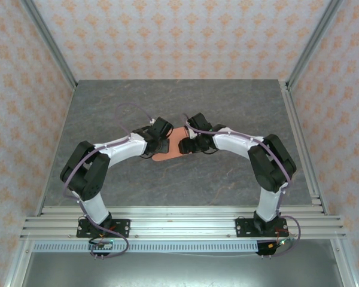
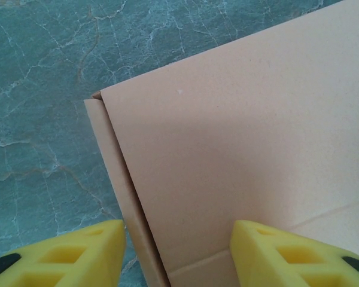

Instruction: Fold the paper box

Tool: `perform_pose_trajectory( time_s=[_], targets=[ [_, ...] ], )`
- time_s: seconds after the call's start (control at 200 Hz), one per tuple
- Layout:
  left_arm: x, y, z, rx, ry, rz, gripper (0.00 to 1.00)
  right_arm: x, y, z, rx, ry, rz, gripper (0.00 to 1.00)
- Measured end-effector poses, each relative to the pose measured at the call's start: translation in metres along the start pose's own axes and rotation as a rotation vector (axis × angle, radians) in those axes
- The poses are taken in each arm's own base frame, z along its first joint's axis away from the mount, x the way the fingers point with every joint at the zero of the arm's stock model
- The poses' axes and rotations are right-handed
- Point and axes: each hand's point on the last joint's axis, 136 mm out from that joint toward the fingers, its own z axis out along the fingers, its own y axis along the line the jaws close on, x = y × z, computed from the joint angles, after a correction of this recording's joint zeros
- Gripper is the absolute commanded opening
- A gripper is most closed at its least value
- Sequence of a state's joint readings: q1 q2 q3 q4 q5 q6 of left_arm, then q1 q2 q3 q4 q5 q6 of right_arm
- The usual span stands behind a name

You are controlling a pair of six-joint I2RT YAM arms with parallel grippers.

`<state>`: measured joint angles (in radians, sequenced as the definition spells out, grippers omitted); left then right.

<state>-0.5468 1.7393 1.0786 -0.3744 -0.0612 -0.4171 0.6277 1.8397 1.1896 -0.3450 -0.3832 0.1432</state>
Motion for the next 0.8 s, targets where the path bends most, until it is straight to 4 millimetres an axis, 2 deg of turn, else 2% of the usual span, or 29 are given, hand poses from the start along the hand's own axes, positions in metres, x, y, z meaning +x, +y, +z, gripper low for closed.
perform_pose_trajectory(
  time_s=[0.195,0.375,0.801],
  targets=[
    [-0.0012,-0.001,0.0014,0.0,0.0,0.0,0.51,0.0009,0.0,0.0007,-0.025,0.012,0.036,0.55],
    [-0.0029,-0.002,0.0019,0.001,-0.003,-0.001,0.5,0.0025,0.0025,0.0014,-0.046,0.018,0.059,0.49],
    [-0.0047,-0.0015,0.0023,0.001,-0.004,-0.008,0.51,0.0037,0.0018,0.0028,-0.065,-0.004,0.091,0.46]
  ],
)
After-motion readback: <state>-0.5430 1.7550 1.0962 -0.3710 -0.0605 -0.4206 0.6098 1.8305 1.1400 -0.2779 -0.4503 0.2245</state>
